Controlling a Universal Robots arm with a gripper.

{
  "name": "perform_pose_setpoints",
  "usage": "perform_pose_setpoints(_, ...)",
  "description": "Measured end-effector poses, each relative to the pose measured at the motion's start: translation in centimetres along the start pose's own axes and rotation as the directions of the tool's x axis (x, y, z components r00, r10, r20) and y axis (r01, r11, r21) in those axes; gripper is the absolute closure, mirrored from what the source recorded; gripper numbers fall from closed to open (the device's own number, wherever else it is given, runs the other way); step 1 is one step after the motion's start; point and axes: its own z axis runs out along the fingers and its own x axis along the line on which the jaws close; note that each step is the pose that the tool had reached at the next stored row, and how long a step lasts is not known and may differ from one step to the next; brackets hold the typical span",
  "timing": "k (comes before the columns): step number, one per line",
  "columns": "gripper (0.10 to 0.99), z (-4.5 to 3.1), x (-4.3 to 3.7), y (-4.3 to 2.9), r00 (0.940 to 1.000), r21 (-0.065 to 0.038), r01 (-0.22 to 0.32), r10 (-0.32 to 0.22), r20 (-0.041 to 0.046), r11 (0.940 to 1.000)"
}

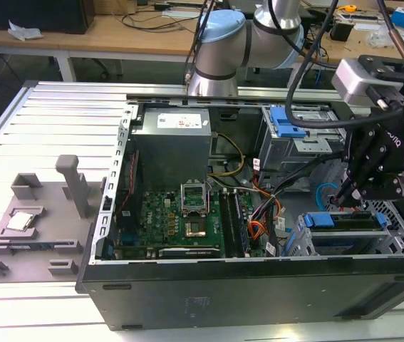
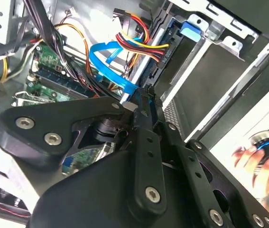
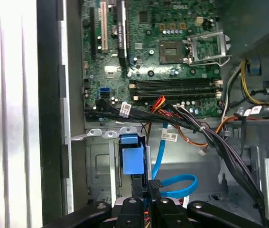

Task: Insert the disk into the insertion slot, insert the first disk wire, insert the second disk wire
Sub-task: 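Insert the second disk wire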

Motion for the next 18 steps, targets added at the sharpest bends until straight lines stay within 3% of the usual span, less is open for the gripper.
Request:
perform_pose_setpoints(4,0.922,0.01,0.0,0.0,0.9975,-0.001,-0.07,0.07,0.0039,0.9975)
perform_pose_setpoints(9,0.922,0.03,0.0,-0.01,0.9873,-0.002,-0.158,0.158,0.009,0.9874)
perform_pose_setpoints(18,0.922,0.31,-0.01,-0.17,0.987,-0.002,-0.16,0.16,0.0091,0.9871)
